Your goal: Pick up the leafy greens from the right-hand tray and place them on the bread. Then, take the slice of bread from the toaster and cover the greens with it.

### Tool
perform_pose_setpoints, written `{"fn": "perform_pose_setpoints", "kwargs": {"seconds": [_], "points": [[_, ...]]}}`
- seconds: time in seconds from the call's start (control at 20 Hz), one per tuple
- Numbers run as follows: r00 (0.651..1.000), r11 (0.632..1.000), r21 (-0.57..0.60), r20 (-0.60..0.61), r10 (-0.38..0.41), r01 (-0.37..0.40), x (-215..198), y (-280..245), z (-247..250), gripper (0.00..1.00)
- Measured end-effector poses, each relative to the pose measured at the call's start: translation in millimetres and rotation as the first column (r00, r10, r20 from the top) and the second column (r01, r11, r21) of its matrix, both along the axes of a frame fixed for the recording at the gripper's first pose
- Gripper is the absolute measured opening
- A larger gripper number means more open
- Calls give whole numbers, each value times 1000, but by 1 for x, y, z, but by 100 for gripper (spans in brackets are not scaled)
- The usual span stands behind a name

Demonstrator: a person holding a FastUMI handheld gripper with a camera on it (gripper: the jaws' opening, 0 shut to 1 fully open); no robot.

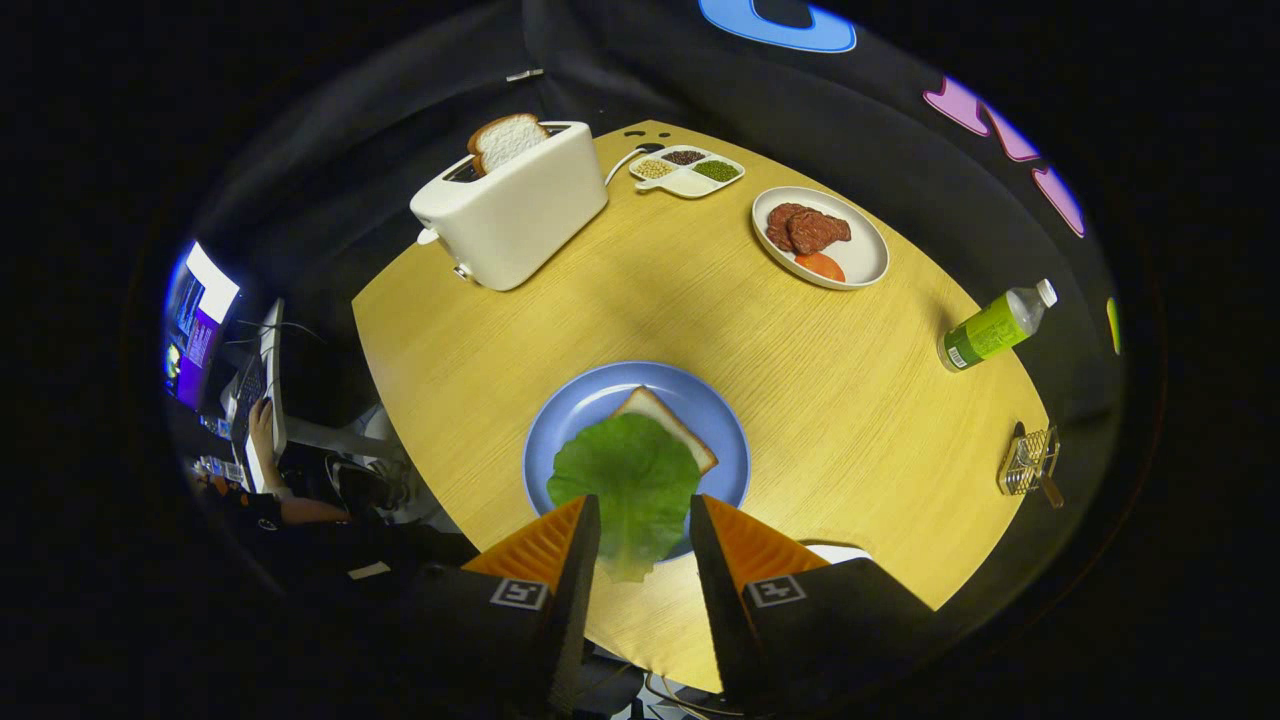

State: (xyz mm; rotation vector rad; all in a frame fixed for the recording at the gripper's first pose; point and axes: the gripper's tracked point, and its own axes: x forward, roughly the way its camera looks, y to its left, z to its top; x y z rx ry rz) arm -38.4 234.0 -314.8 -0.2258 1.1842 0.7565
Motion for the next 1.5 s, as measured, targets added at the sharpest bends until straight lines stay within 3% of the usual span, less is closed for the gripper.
{"fn": "perform_pose_setpoints", "kwargs": {"seconds": [0.05, 0.55, 0.95, 1.5], "points": [[1000, 1000, 1, 6, -5, 5, 1, -1, 1, 63], [992, 981, 172, 74, -99, 85, 27, 46, 60, 63], [989, 960, 276, 120, -81, 45, 64, 143, 134, 62], [989, 950, 309, 116, -89, 50, 113, 266, 164, 63]]}}
